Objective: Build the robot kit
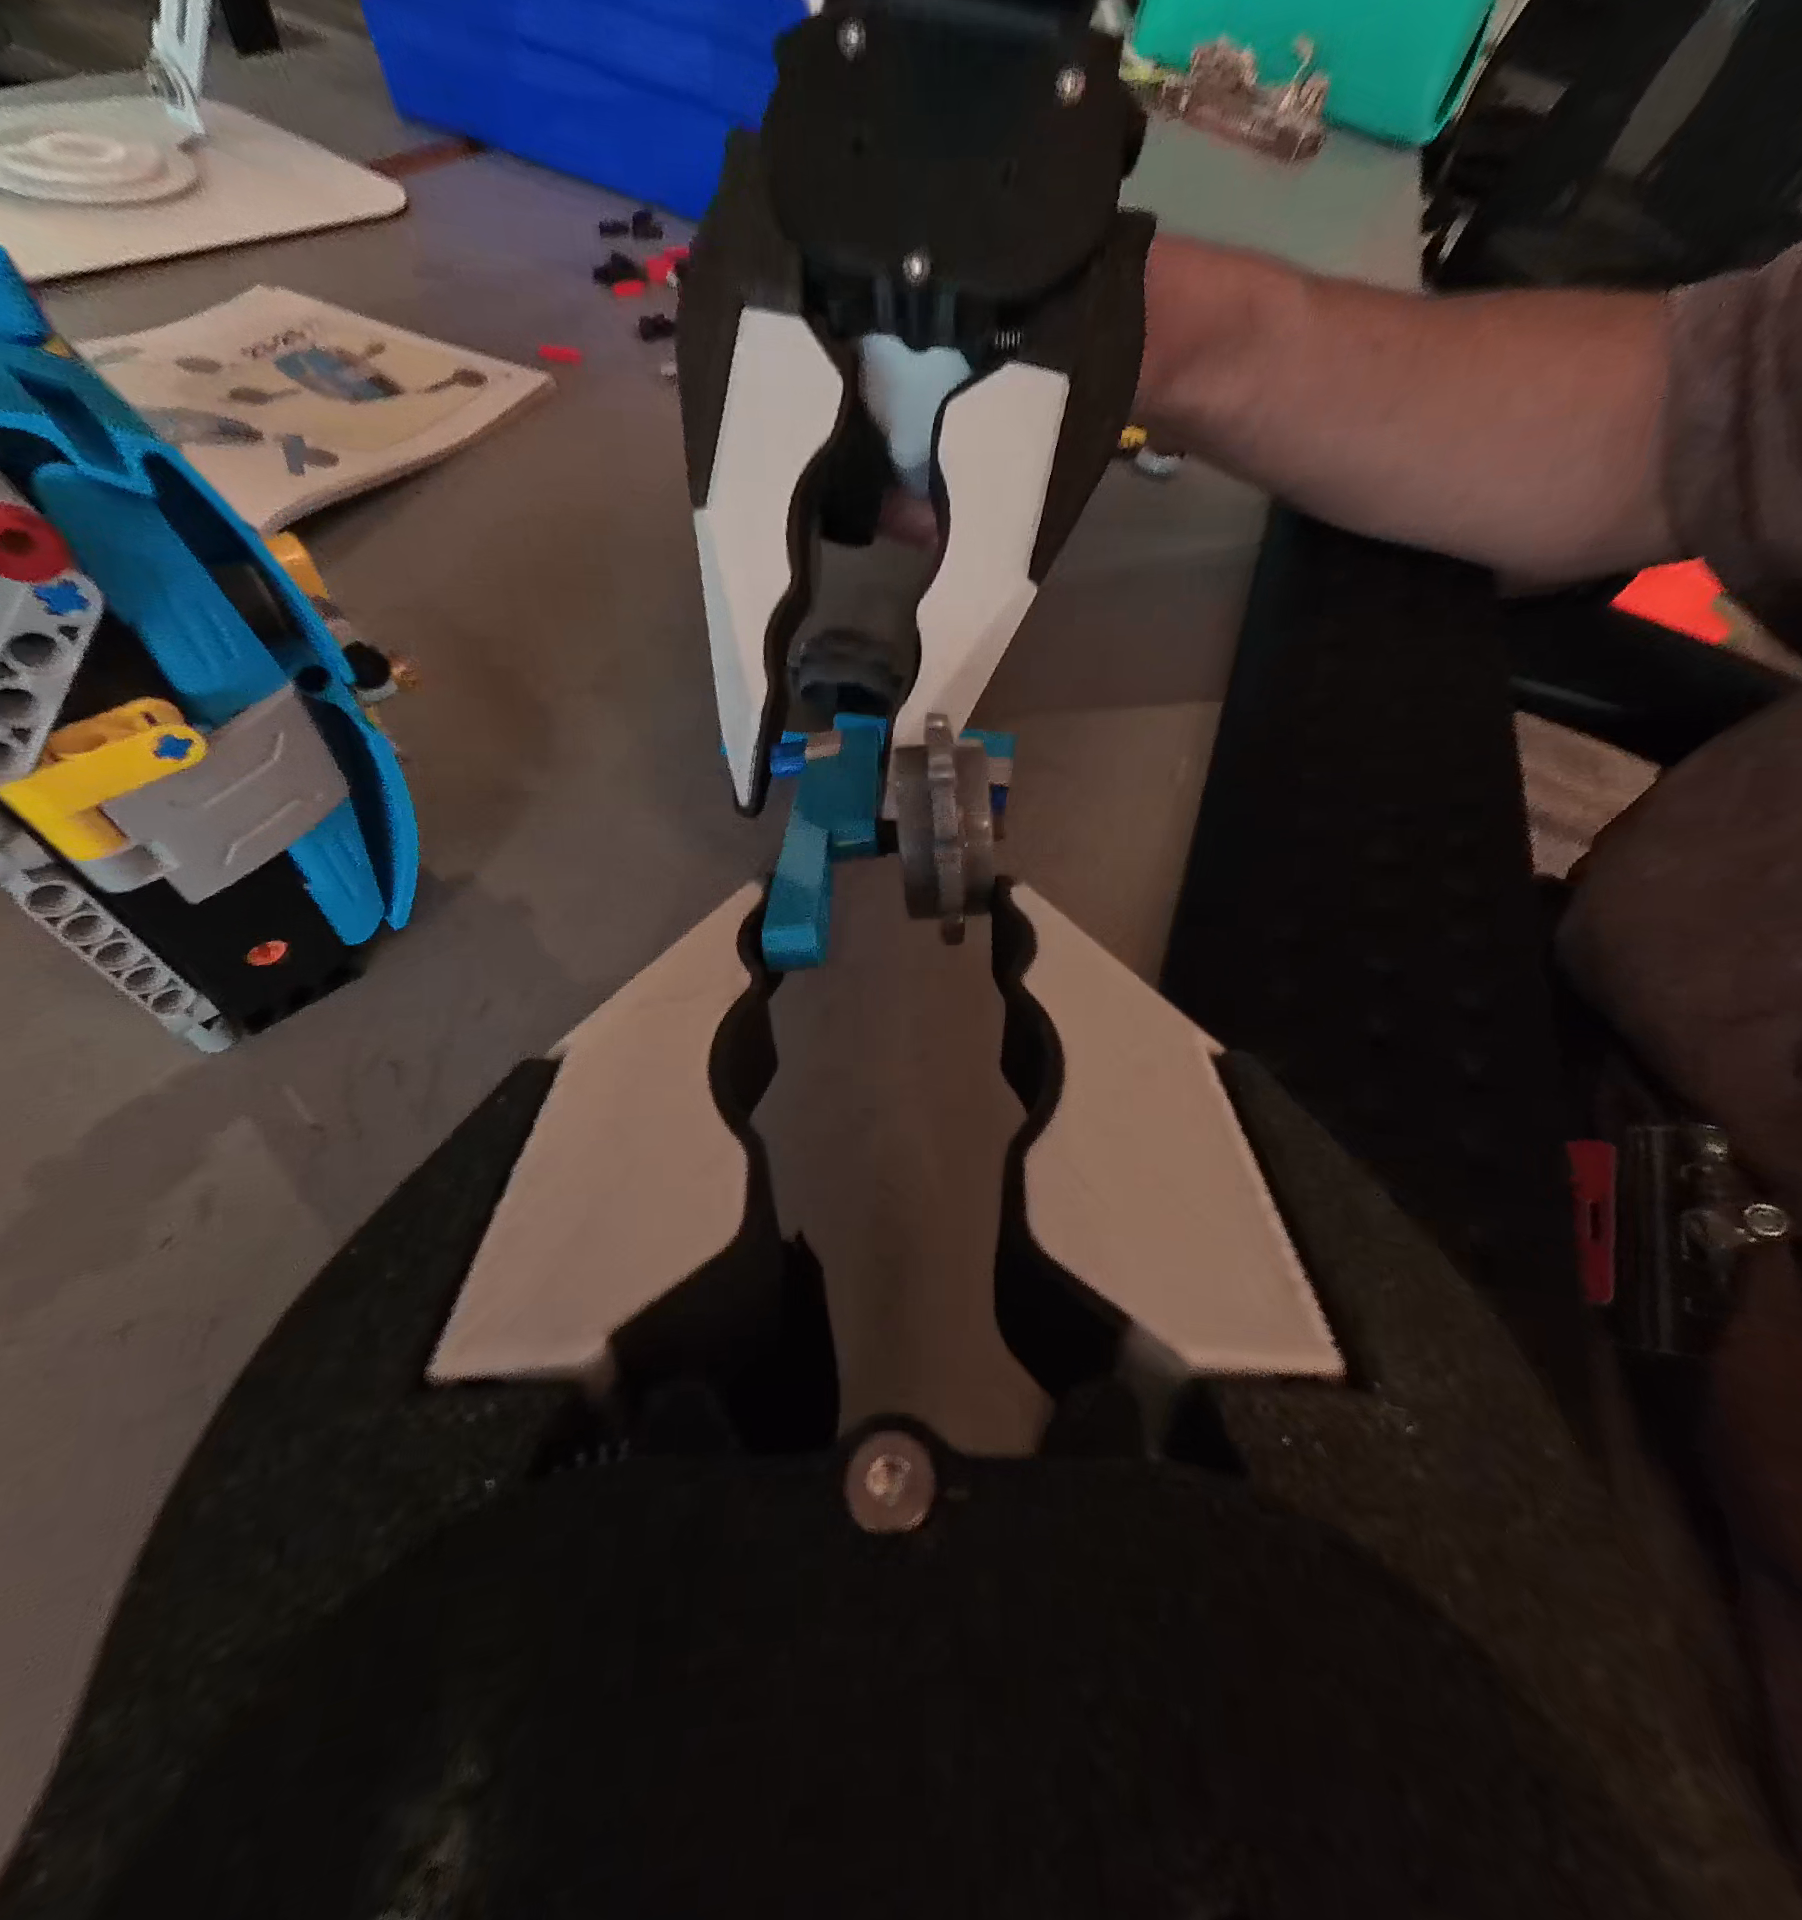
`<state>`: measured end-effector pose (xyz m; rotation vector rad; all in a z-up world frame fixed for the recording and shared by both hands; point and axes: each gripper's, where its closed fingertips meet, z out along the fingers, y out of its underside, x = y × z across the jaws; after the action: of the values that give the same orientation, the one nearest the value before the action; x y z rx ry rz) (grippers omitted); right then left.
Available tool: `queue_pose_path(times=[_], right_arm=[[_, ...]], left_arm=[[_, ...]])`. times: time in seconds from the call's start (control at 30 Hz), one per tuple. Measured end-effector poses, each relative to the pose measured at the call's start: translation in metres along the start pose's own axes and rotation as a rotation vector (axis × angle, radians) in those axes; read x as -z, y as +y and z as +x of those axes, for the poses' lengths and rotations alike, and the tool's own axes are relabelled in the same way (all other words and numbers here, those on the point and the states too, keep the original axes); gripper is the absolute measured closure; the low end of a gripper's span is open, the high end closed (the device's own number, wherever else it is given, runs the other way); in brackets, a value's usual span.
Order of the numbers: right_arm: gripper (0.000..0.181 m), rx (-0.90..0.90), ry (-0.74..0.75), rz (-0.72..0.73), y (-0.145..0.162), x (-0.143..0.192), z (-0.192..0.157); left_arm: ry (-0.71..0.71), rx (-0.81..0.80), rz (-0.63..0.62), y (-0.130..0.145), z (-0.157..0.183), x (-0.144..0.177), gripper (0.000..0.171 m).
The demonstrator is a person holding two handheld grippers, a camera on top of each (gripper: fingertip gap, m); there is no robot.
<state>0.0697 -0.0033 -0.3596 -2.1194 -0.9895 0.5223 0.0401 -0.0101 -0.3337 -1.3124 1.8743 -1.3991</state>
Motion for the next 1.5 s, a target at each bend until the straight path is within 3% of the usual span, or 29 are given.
queue_pose_path(times=[0.2, 0.47, 0.57, 0.67, 0.77, 0.93, 1.07, 1.17, 1.33, 1.5], right_arm=[[0.154, 0.002, 0.030, -0.100, 0.023, -0.001, 0.008], [0.155, 0.075, 0.087, -0.199, 0.036, -0.004, 0.010], [0.155, 0.072, 0.082, -0.186, 0.035, -0.005, 0.010], [0.143, 0.073, 0.077, -0.150, 0.031, -0.003, 0.009], [0.131, -0.019, 0.090, -0.074, 0.023, 0.019, 0.012], [0.138, -0.294, 0.357, 0.174, 0.031, 0.084, 0.053], [0.133, -0.443, 0.627, 0.190, 0.073, 0.122, 0.091], [0.140, -0.485, 0.713, 0.231, 0.076, 0.142, 0.106], [0.141, -0.535, 0.753, 0.311, 0.079, 0.161, 0.115], [0.141, -0.627, 0.774, 0.318, 0.096, 0.171, 0.124]], left_arm=[[-0.064, -0.026, -0.092, 0.013, -0.007, -0.008, 0.121], [-0.183, -0.102, -0.206, 0.034, -0.023, 0.000, 0.122], [-0.181, -0.111, -0.209, 0.035, -0.023, 0.002, 0.131], [-0.153, -0.124, -0.235, 0.039, -0.018, 0.000, 0.133], [-0.157, -0.128, -0.220, 0.037, -0.018, 0.001, 0.133], [-0.184, -0.092, -0.038, 0.011, -0.023, 0.015, 0.133], [-0.393, 0.000, 0.227, -0.023, -0.059, 0.052, 0.132], [-0.619, 0.044, 0.326, -0.030, -0.093, 0.085, 0.132], [-0.844, 0.023, 0.282, -0.021, -0.117, 0.106, 0.132], [-0.924, -0.019, 0.186, -0.013, -0.127, 0.101, 0.132]])
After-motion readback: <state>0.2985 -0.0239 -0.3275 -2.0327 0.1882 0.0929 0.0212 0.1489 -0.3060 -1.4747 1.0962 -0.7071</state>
